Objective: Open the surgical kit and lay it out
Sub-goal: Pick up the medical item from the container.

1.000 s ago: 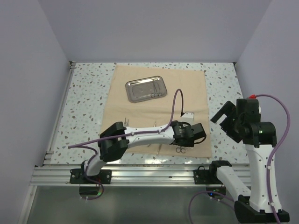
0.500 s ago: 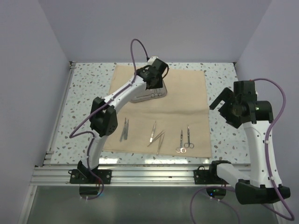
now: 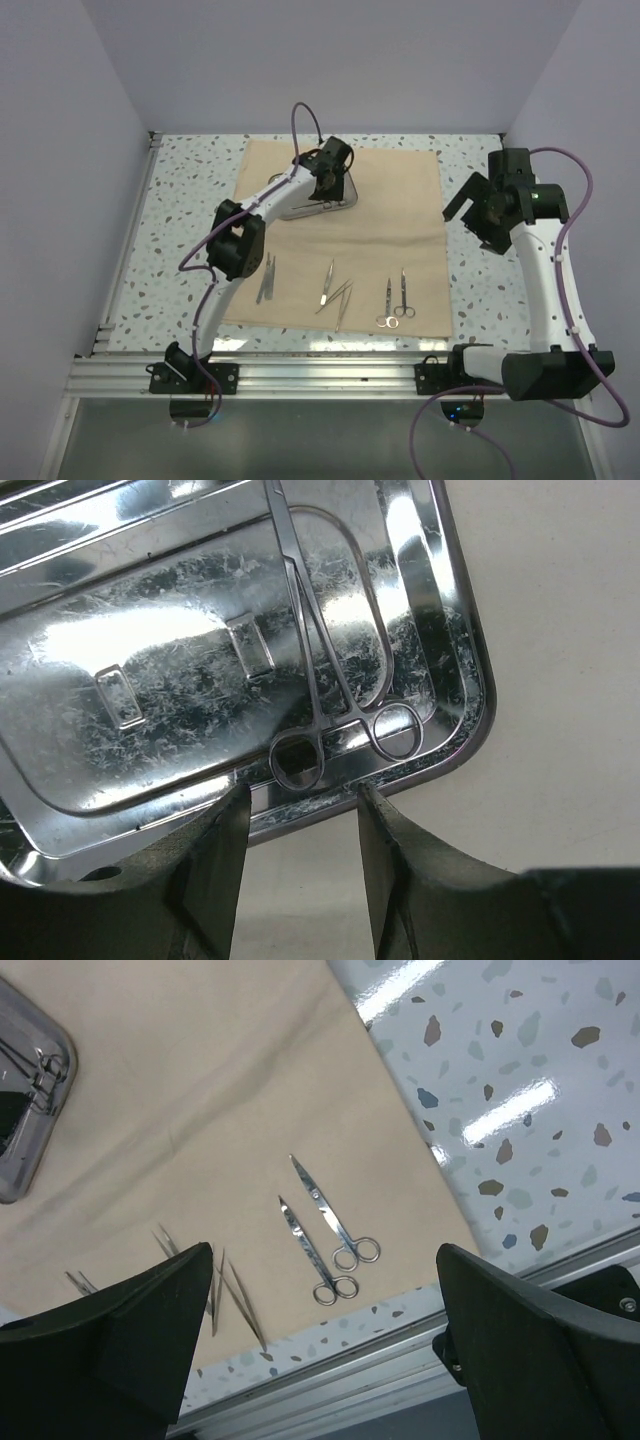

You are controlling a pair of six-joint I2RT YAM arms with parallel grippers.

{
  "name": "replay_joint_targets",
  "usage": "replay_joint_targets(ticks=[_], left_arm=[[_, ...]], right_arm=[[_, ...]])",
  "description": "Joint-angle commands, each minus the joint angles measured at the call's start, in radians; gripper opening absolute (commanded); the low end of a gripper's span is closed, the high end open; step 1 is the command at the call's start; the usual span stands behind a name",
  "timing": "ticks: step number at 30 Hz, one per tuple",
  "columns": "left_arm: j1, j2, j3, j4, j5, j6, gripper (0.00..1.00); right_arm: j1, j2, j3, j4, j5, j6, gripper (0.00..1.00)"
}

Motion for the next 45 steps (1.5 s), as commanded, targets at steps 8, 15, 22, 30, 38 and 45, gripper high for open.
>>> replay_joint_targets(ticks=[8, 15, 22, 30, 38, 45], left_arm=[[0.003, 0.011, 0.002, 0.118, 0.076, 0.031, 0.51], [0.003, 0.064, 0.034, 0.111, 0.064, 0.011, 0.52], [0.003, 0.114, 0.047, 0.085, 0.038, 0.000, 0.51], [0.003, 0.176, 0.090, -0.010, -0.030, -0.017, 0.40], [0.003, 0.200, 0.036, -0.127, -0.091, -0.028, 0.28], [-0.006, 0.216, -0.044, -0.136, -0.030, -0.028, 0.20]], right_arm=[[0.001, 0.054, 0.027, 0.060, 0.017, -0.049, 0.98], [0.003, 0.068, 0.032, 0.060, 0.019, -0.069, 0.98], [0.016, 0.082, 0.039, 0.059, 0.036, -0.082, 0.98], [0.027, 0.099, 0.047, 0.060, 0.056, -0.092, 0.99], [0.029, 0.111, 0.046, 0.068, 0.060, -0.092, 0.98], [0.029, 0.113, 0.044, 0.072, 0.063, -0.092, 0.98]])
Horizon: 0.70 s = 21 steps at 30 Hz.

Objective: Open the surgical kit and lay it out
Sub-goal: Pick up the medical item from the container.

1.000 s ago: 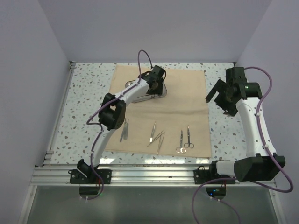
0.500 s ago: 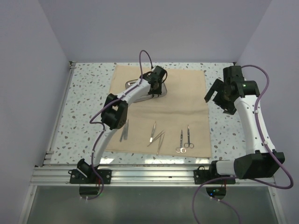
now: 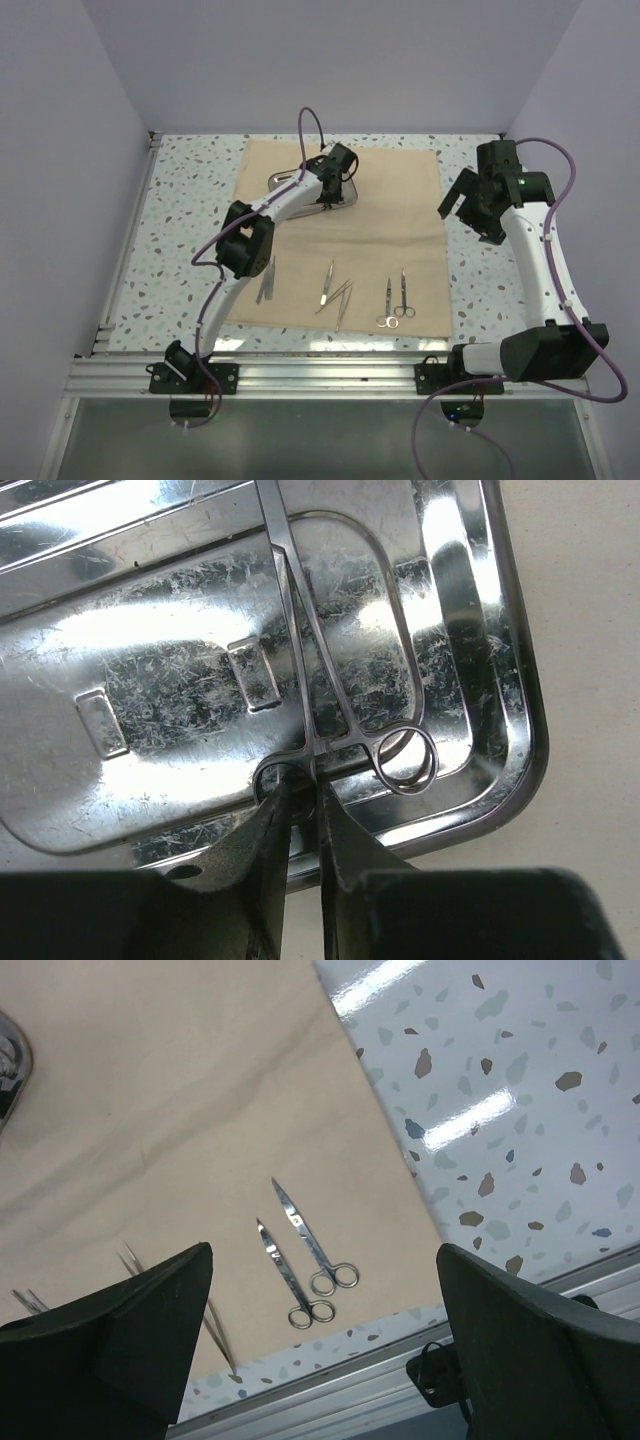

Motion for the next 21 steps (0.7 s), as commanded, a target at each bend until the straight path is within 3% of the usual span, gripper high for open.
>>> replay_joint_targets(ticks=[1, 8, 21], left_arm=[[0.002, 0.108, -0.104, -0.153, 0.049, -0.011, 0.19], [-0.005, 0.150, -0.089, -0.155, 0.108, 0.013, 0.00], [-0.003, -0.003, -0.071, -0.075, 0.168, 0.055, 0.00]], right_arm=[[0.006, 0.006, 0.034, 0.021, 0.023, -0.013, 0.98], [0.006, 0.011, 0.039, 0.020, 0.024, -0.013, 0.98], [0.006, -0.023, 0.033, 0.020, 0.023, -0.006, 0.98]])
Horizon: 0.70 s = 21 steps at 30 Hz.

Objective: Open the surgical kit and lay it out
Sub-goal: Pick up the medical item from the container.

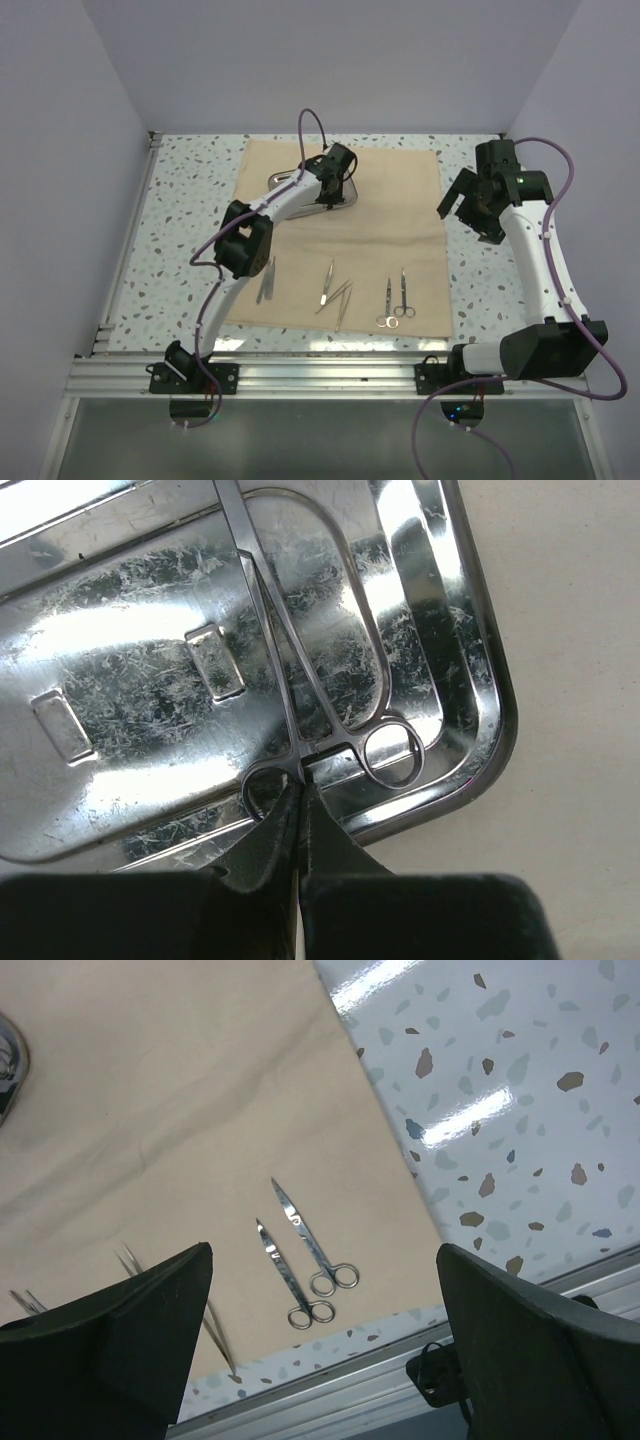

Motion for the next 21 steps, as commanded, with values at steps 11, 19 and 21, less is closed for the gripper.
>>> replay_joint_targets(ticks=[11, 19, 21], left_arm=[[-0.002, -0.145, -0.016, -0.085, 0.074, 0.041, 0.00], [-0.010, -0.268, -0.095, -0.068, 0.062, 0.015, 0.00], [-0.019, -0.294, -0.107, -0.068, 0.062, 0.012, 0.00]], right_arm=[[0.013, -0.089, 0.029, 0.014, 0.020, 0.005, 0.98], [0.043, -0.118, 0.040, 0.014, 0.014, 0.011, 0.98], [0.048, -0.124, 0.041, 0.014, 0.016, 0.011, 0.98]])
